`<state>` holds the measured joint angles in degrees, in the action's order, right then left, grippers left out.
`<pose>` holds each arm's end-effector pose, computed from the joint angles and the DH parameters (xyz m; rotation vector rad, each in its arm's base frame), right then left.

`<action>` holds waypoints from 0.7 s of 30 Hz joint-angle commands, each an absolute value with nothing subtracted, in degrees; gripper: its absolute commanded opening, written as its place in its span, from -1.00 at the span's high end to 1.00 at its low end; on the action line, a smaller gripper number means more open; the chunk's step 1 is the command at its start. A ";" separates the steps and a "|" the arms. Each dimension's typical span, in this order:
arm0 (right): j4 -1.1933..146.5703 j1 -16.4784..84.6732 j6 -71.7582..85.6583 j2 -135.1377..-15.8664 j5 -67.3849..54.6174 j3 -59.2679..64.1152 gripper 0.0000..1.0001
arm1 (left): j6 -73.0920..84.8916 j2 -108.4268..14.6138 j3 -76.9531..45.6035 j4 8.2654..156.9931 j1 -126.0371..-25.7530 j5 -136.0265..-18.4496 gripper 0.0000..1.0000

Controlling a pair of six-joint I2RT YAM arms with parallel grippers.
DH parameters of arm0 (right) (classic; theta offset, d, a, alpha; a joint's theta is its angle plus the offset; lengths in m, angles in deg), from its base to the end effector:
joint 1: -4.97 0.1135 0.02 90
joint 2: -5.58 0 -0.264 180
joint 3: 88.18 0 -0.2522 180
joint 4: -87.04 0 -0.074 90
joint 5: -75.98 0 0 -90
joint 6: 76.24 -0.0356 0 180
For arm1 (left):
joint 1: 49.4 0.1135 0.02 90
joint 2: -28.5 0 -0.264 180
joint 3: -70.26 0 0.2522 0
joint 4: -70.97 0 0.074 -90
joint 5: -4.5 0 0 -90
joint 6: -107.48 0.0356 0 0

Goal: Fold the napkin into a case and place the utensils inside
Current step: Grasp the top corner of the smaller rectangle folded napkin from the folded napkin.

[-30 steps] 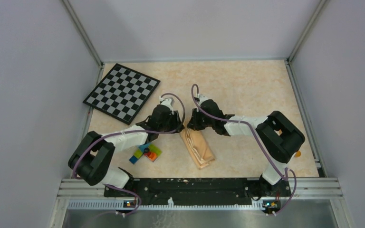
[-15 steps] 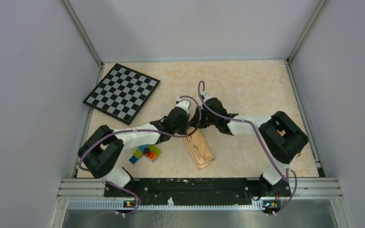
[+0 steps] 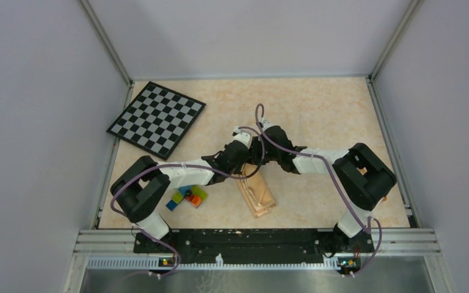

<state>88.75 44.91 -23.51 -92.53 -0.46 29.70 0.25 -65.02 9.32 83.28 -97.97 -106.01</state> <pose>0.2638 0.2318 0.1655 -0.2009 2.3292 0.9863 0.2243 -0.2352 0.1654 0.4533 2.2536 -0.1689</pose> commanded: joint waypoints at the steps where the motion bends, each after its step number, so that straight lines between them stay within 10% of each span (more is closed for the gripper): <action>1: 91.94 44.61 -23.68 -89.87 0.47 29.47 1.00 | 1.44 -65.95 6.88 82.63 -98.48 -108.35 0.40; 9: 92.16 44.60 -23.49 -89.93 0.85 29.45 1.00 | 2.75 -67.68 6.30 82.69 -99.41 -110.17 0.35; 17: 91.96 44.59 -22.78 -90.11 0.72 29.69 1.00 | 3.21 -65.12 7.07 81.66 -99.36 -109.55 0.99; 21: 91.45 44.82 -21.47 -90.43 0.57 29.57 1.00 | 1.12 -61.10 10.27 78.61 -98.20 -105.53 1.00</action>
<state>88.92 44.91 -23.27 -92.53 0.11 29.70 2.23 -66.74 8.18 83.19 -98.87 -108.81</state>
